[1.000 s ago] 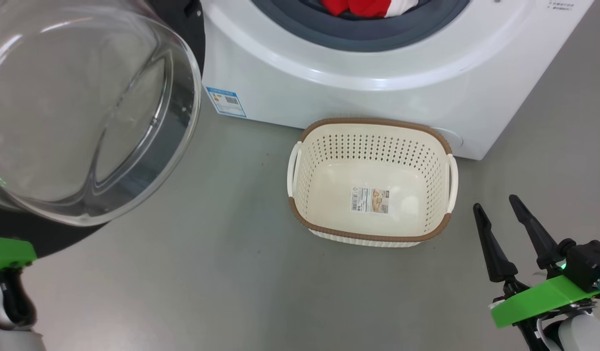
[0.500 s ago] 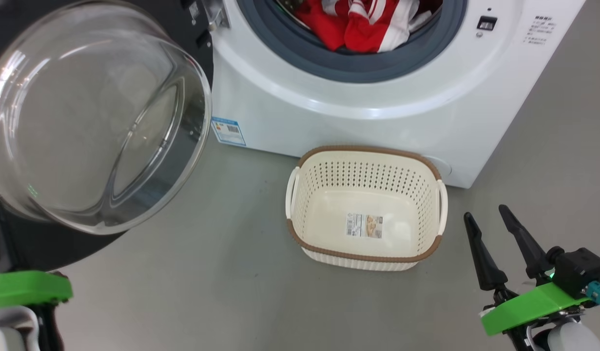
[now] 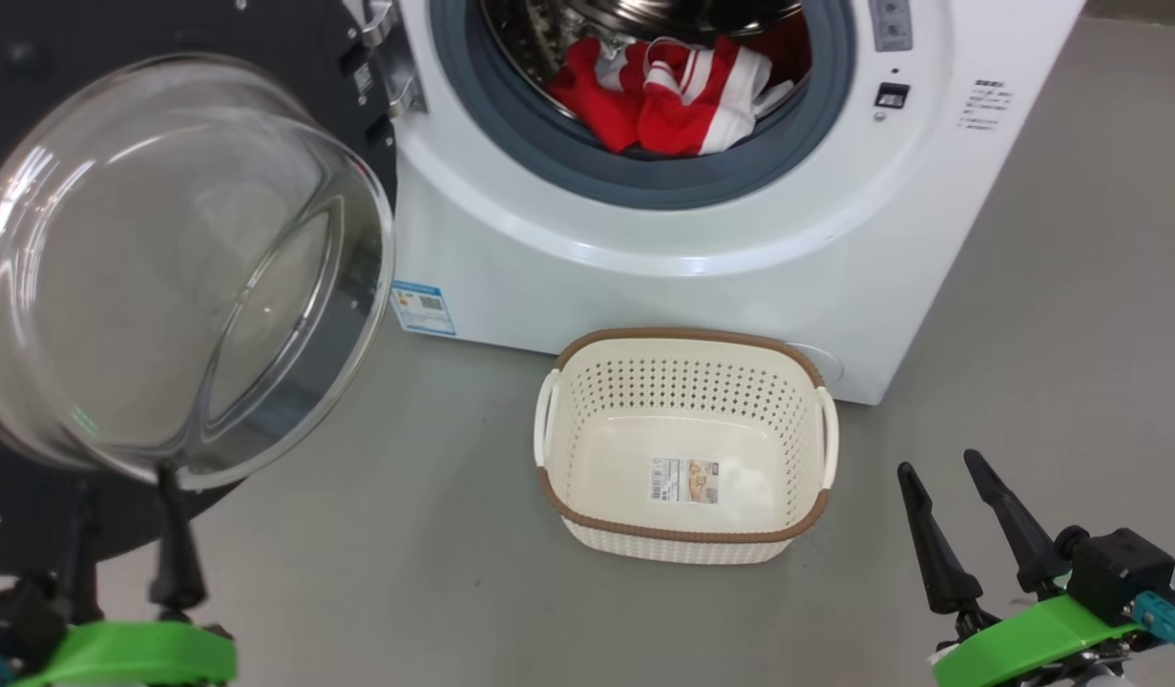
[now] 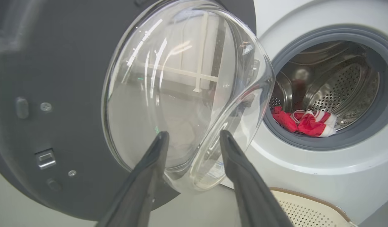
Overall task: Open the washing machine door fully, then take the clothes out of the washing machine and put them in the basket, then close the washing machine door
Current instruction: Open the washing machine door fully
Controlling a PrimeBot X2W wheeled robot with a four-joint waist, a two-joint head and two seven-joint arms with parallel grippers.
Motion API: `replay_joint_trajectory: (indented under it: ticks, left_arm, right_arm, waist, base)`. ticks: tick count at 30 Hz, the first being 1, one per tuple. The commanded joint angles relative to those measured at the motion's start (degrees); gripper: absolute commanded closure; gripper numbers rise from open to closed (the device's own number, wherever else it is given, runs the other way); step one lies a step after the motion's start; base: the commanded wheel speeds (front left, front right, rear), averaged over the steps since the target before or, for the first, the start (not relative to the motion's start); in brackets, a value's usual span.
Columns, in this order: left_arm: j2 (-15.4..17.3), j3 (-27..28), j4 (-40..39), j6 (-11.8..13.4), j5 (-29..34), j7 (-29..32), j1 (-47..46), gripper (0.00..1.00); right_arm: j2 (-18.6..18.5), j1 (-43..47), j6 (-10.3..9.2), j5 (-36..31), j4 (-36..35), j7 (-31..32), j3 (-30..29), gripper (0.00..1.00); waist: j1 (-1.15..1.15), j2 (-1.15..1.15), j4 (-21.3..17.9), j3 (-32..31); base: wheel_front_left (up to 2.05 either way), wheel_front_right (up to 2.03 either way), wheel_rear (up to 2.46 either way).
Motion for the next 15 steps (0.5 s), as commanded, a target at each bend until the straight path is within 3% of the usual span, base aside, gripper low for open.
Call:
replay_joint_trajectory:
  ticks: [1, 15]
  left_arm:
    - [1.9, 0.5, -2.3, 0.1, -1.1, -0.3, 0.7, 0.00]
    - [4.0, -9.5, -7.7, 0.1, -5.1, -0.3, 4.9, 0.00]
  right_arm:
    - [-0.4, -0.1, 0.01, 0.3, -1.3, -0.4, 1.0, 0.00]
    - [0.0, 0.7, 0.01, 0.4, -1.8, -0.4, -1.4, 0.00]
  waist:
    - [0.00, 0.00, -1.1, -0.7]
    - [0.00, 0.00, -6.4, -0.4]
  base:
    - [0.00, 0.00, 0.00]
    - [0.00, 0.00, 0.00]
